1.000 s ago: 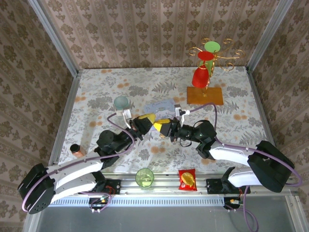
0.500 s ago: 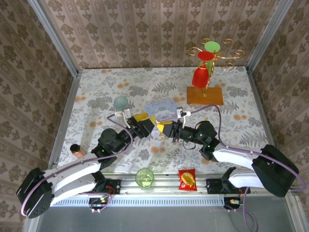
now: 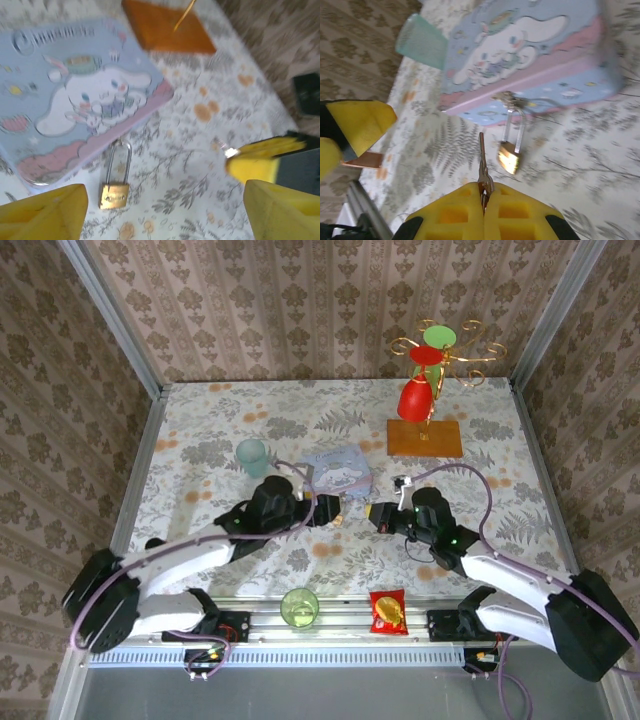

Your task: Unlock a padlock with a key

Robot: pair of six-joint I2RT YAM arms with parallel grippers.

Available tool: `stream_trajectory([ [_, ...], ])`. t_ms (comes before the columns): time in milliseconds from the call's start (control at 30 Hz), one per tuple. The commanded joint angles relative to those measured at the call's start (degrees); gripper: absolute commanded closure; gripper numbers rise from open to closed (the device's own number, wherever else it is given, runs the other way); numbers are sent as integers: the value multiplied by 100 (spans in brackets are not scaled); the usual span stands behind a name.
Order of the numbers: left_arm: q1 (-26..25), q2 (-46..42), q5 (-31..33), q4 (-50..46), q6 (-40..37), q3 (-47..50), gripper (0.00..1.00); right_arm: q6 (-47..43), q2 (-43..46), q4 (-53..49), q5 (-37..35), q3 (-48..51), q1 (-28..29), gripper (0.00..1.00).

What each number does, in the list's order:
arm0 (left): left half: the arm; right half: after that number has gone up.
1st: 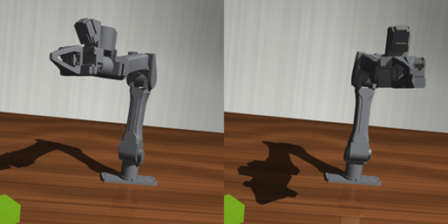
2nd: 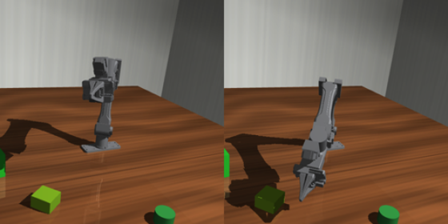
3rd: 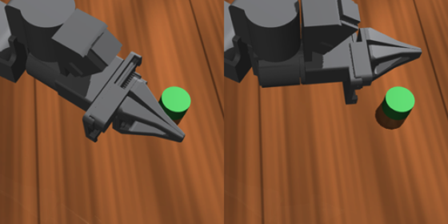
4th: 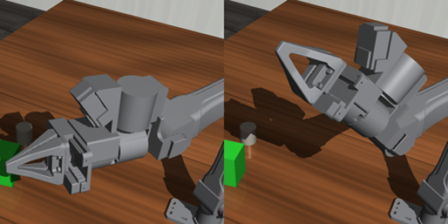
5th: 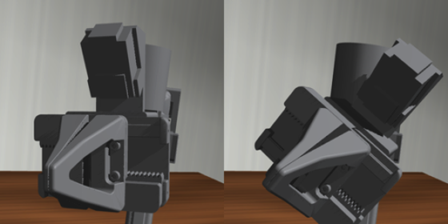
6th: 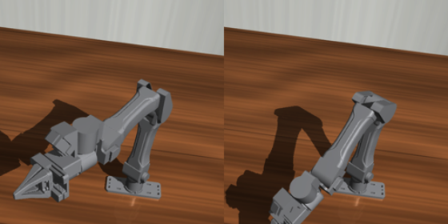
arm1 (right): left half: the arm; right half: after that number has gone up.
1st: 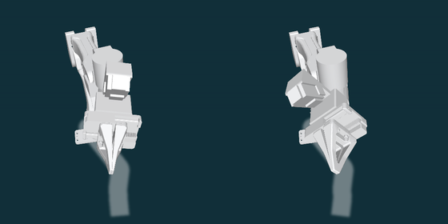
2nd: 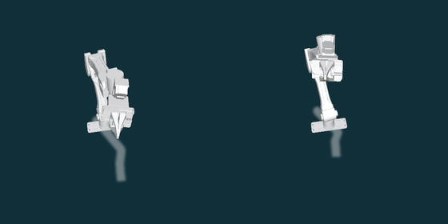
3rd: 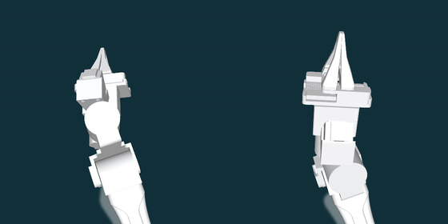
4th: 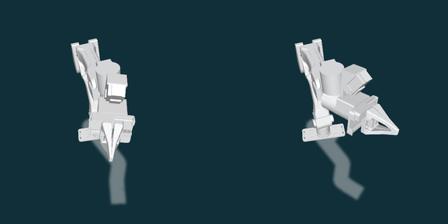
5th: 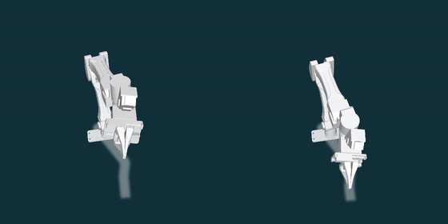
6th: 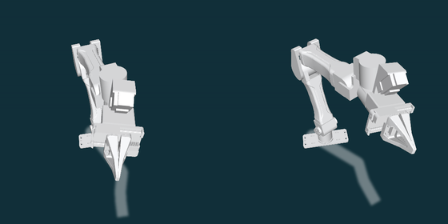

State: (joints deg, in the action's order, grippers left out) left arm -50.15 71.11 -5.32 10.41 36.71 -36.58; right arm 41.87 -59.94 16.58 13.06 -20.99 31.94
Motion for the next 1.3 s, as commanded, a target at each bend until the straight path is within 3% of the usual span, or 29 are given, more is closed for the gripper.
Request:
stream_trajectory([
  [0,23,623,-746,-57,-168,-306,20,-262,379,-923,-357,132,-91,100],
  [67,24,1068,-1049,315,-107,-307,19,-264,589,-989,-357,238,-107,100],
  [200,113,1675,-687,746,-83,-248,10,-258,952,-1000,-320,444,-117,100],
  [367,221,2005,-207,1102,8,-122,8,-304,1190,-1213,-357,508,-136,100],
  [533,277,2096,5,1050,-403,-167,7,-315,1207,-1170,-398,600,-145,100],
  [733,107,2688,-444,1108,-305,-373,24,-266,1062,-960,-365,658,-153,100],
  [867,-19,2916,-357,1255,-101,-291,27,-259,1073,-962,-392,702,-153,100],
  [1267,-180,3078,-144,1519,280,-236,56,-93,946,-561,-366,954,-171,100],
])
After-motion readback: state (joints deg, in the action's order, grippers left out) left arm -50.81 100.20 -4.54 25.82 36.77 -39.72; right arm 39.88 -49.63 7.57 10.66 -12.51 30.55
